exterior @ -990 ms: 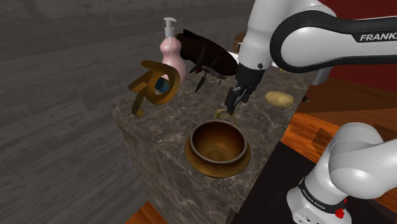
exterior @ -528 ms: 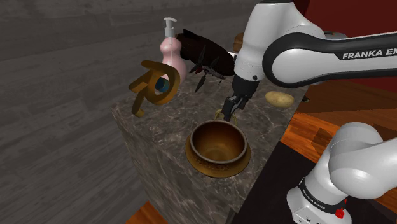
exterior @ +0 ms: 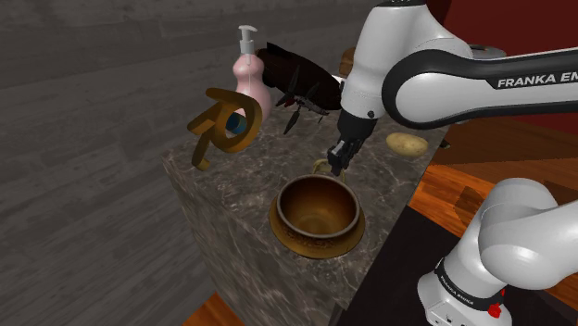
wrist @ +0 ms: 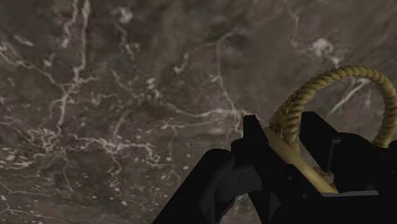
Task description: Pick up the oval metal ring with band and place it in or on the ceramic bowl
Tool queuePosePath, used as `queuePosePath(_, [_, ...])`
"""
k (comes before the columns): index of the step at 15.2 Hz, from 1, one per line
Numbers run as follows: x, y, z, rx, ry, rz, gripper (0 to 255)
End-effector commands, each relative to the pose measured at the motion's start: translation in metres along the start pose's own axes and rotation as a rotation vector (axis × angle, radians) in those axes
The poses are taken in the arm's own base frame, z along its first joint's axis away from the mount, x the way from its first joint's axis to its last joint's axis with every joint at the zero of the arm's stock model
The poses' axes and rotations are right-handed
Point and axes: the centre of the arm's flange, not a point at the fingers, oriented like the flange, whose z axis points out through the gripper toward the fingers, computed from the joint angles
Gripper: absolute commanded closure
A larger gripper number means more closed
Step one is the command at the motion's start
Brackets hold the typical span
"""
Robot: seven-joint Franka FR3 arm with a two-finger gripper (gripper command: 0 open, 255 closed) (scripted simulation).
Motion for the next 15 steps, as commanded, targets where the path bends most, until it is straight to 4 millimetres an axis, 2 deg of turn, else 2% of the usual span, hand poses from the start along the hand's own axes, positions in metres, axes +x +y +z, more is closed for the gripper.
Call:
queuePosePath(1, [0.000,0.000,0.000,0.000,0.000,0.000,255])
queuePosePath(8, [0.000,0.000,0.000,0.000,0.000,0.000,255])
queuePosePath(15, [0.005,0.000,-0.037,0.000,0.000,0.000,255])
